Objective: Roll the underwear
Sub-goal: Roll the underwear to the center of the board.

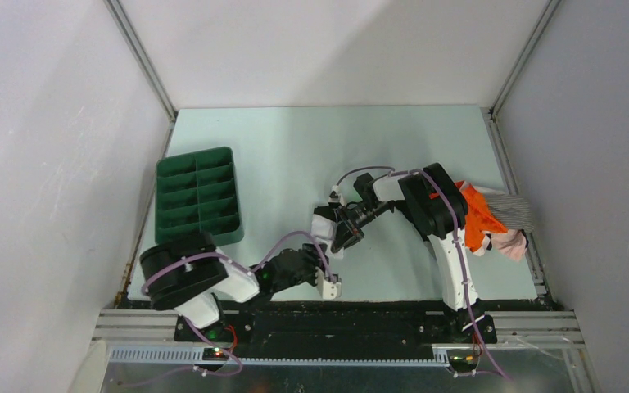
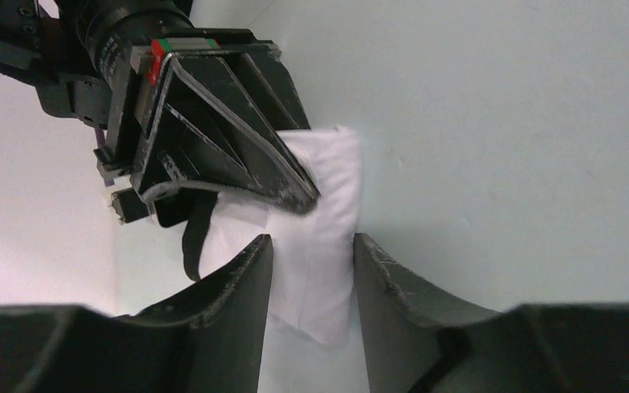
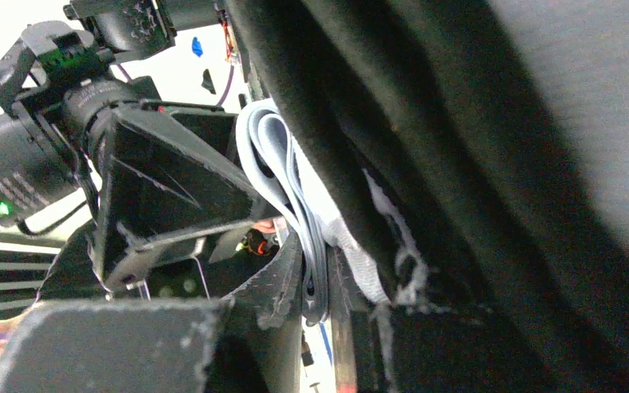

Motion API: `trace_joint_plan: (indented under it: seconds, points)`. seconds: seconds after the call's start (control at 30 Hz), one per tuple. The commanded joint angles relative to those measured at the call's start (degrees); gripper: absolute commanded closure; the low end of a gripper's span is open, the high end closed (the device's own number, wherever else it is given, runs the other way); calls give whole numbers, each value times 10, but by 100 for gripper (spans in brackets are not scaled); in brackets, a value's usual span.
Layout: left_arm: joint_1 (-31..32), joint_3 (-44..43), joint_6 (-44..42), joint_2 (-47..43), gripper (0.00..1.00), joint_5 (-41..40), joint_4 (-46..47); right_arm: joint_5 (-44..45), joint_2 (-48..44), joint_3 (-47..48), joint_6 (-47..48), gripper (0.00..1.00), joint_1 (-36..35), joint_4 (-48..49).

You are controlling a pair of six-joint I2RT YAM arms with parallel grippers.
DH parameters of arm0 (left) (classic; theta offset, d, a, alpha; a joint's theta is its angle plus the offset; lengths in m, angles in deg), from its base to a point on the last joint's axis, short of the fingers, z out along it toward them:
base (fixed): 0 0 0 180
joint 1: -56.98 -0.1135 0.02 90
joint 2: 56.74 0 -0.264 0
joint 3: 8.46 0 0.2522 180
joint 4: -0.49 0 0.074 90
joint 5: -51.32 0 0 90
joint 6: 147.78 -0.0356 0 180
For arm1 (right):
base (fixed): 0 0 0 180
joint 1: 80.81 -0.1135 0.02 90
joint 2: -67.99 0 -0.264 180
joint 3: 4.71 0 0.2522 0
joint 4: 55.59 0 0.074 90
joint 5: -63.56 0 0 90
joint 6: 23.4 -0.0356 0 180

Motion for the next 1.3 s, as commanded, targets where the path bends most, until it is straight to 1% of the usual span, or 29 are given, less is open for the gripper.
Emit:
trace_joint_plan:
  seconds: [0.0,0.03,0.1,0.13,0.2,0.23,0.3,0.33,0.4,0.43,0.5,0.53,0.57,0.6,0.63,0.67,0.7,0.73,0.77,0.8,0.83,0.87,0.9,0.93,0.97,1.0,1.07,1.17,1.27]
  points:
    - [13,-37,3,79,57,-62,-93,136,71,-20,-42,100,-11,-6]
    - [13,-43,8,84,60,-63,-107,136,71,-20,-42,100,-11,-6]
    - [13,-55,9,84,73,-56,-145,138,71,-19,-43,100,-11,-6]
    - [13,-60,9,83,84,-50,-164,139,71,-19,-46,100,-10,-5]
    - [13,-66,12,82,98,-45,-184,141,73,-19,-52,100,-7,-2]
    - [12,-68,16,82,99,-44,-190,144,73,-20,-55,100,-5,-1]
    - [13,-74,27,77,100,-38,-207,152,70,-20,-62,94,0,1]
    - [12,-76,32,74,100,-29,-219,156,59,-20,-65,85,3,1]
    - [5,-80,51,55,100,-6,-239,162,28,-20,-65,75,14,-1]
    - [-5,-84,71,36,100,12,-263,164,13,-18,-65,59,19,-7]
    - [-30,-105,107,13,100,70,-319,174,-41,-11,-54,37,32,-22]
    - [-40,-126,120,7,100,118,-341,184,-91,-9,-41,32,39,-23]
    - [-62,-139,142,0,100,150,-397,216,-118,-10,-34,21,45,-16]
    - [-73,-167,150,0,100,225,-428,237,-180,-20,-28,18,57,-5]
    - [-92,-180,170,6,100,256,-473,287,-212,-32,-27,13,63,35]
    - [-107,-209,193,20,100,298,-490,347,-291,-67,-28,11,78,66]
    - [-113,-239,201,30,100,337,-533,382,-330,-90,-28,4,84,137]
    - [-119,-255,213,52,100,359,-553,442,-421,-153,-19,2,91,186]
    - [-133,-289,217,65,100,395,-595,459,-462,-189,-7,1,91,287]
    - [-146,-307,224,93,100,412,-615,489,-545,-264,26,1,81,330]
    - [-153,-345,226,108,100,441,-659,502,-611,-296,56,1,63,397]
    - [-166,-365,229,139,100,454,-681,510,-636,-349,71,1,52,410]
    - [-173,-398,227,152,100,475,-720,501,-667,-367,114,1,33,398]
    - [-184,-415,219,176,100,483,-741,473,-677,-386,138,0,23,375]
    - [-188,-445,216,187,100,495,-778,457,-689,-394,185,6,1,323]
    - [-196,-459,210,206,100,500,-809,431,-693,-408,210,16,-10,286]
    - [-206,-495,203,230,100,515,-853,430,-700,-431,264,24,-48,276]
    - [-216,-534,197,259,100,538,-892,474,-703,-478,315,26,-113,338]
    - [-226,-543,201,268,100,551,-902,504,-678,-491,346,27,-140,427]
